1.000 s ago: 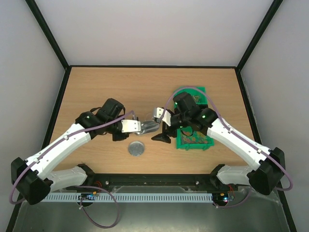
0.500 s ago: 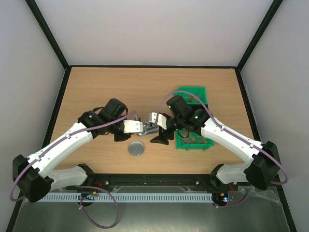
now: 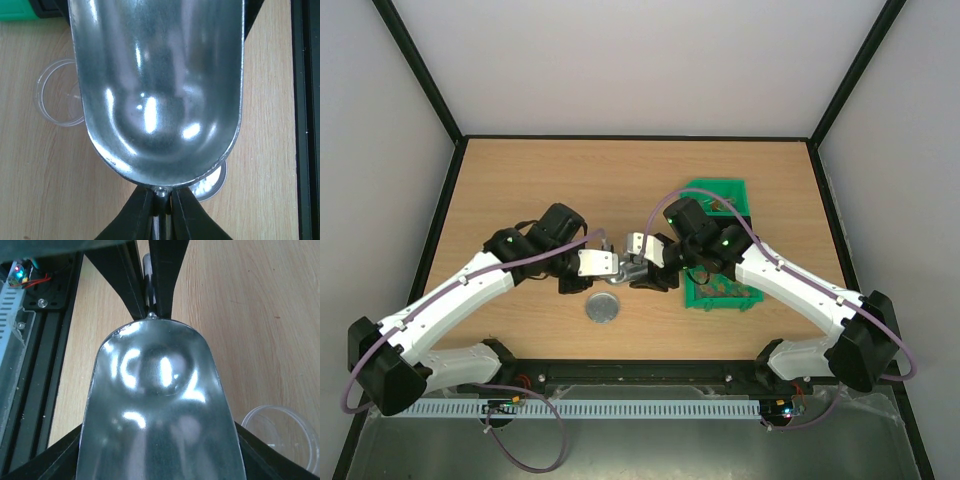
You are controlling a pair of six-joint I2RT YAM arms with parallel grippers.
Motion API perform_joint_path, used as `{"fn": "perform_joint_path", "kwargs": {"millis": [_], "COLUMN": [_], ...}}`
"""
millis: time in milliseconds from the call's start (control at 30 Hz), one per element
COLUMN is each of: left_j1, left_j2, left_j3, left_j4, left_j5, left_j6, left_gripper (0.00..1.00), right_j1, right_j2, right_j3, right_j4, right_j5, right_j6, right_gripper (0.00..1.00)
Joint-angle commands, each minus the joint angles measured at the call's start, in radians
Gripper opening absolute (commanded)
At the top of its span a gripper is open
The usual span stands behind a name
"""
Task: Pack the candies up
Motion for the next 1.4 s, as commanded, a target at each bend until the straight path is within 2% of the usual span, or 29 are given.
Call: {"fn": "perform_joint_path", "kwargs": {"millis": [0, 233, 267, 400, 567, 667, 800, 1000, 1200, 1367], "left_j1": [-0.005, -0.004, -0.004, 0.016, 0.127, 0.213, 0.327, 0.528, 0.558, 0.558], "left_j2": [0.009, -0.003, -0.006, -0.033, -0.093, -0.115, -0.124, -0.074, -0.061, -0.13], "left_j3": [0.036, 0.036, 0.036, 0.038, 0.044, 0.052, 0.054, 0.082, 0.067, 0.008], "left_j4": [0.01, 0.011, 0.008, -0.012, -0.024, -0.049, -0.08, -0.181, -0.206, -0.06], "left_j5": [0.035, 0.028, 0.025, 0.048, 0.17, 0.278, 0.41, 0.685, 0.766, 0.769], "left_j6": [-0.025, -0.043, -0.044, -0.04, -0.026, -0.006, 0.01, 0.1, 0.144, 0.025], "left_gripper": [0.06, 0.16, 0.21, 0.48, 0.66, 0.71, 0.72, 0.68, 0.59, 0.52], "right_j1": [0.012, 0.013, 0.013, 0.011, 0.004, -0.006, -0.031, -0.067, -0.074, -0.076], "right_j2": [0.012, -0.004, -0.006, -0.017, -0.024, -0.021, -0.013, 0.005, 0.021, 0.032], "right_j3": [0.008, 0.008, 0.01, 0.013, 0.03, 0.047, 0.083, 0.121, 0.149, 0.153], "right_j4": [-0.021, -0.034, -0.034, -0.031, -0.031, -0.022, -0.01, 0.015, 0.02, 0.025], "right_j5": [-0.027, -0.021, -0.019, -0.007, -0.005, -0.022, -0.075, -0.211, -0.252, -0.266], "right_j6": [-0.015, -0.005, -0.003, 0.006, 0.025, 0.048, 0.087, 0.164, 0.184, 0.191], "right_gripper": [0.57, 0.47, 0.46, 0.43, 0.42, 0.42, 0.42, 0.42, 0.42, 0.42]}}
